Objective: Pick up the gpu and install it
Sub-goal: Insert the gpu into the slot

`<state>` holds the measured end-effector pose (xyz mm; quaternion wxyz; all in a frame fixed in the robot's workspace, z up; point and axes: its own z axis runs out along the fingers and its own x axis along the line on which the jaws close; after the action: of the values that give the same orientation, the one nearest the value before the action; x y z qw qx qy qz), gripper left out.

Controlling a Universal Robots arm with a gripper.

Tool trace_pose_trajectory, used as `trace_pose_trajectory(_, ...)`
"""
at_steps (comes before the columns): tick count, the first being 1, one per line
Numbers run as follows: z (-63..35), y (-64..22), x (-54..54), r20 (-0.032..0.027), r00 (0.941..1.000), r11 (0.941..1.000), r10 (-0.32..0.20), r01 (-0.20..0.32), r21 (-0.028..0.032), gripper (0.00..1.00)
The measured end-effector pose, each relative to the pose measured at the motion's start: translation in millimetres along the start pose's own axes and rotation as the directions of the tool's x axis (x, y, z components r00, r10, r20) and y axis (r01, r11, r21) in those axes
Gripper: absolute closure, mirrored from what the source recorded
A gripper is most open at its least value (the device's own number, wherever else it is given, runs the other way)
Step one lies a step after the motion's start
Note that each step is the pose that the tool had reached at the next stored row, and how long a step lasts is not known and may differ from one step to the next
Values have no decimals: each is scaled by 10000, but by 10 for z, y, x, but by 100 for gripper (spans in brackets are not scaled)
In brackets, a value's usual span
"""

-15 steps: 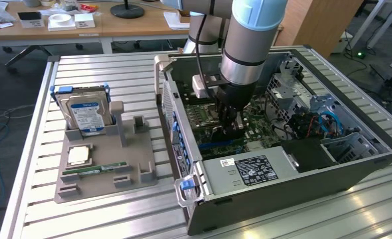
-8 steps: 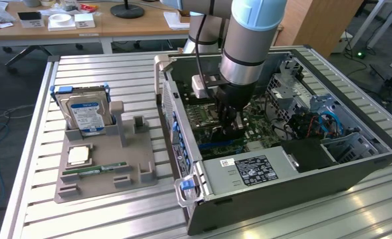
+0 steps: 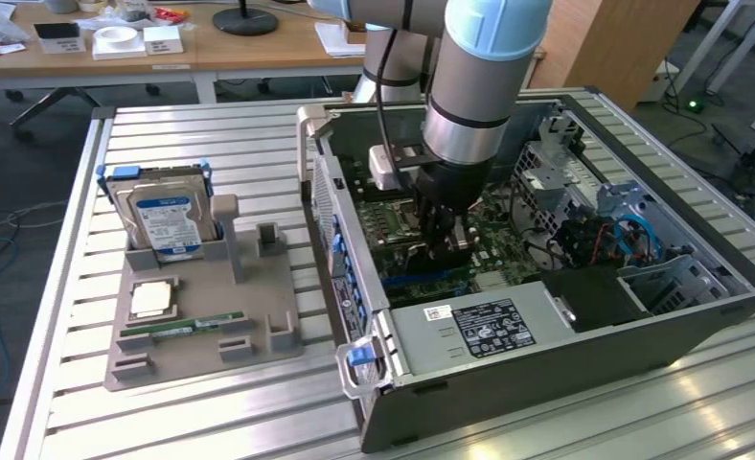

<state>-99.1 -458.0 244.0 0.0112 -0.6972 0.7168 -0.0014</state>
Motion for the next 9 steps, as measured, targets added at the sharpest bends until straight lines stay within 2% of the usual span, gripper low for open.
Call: trace_pose_trajectory(9,2,0,-1,6,10000,10000,0,0,3,73)
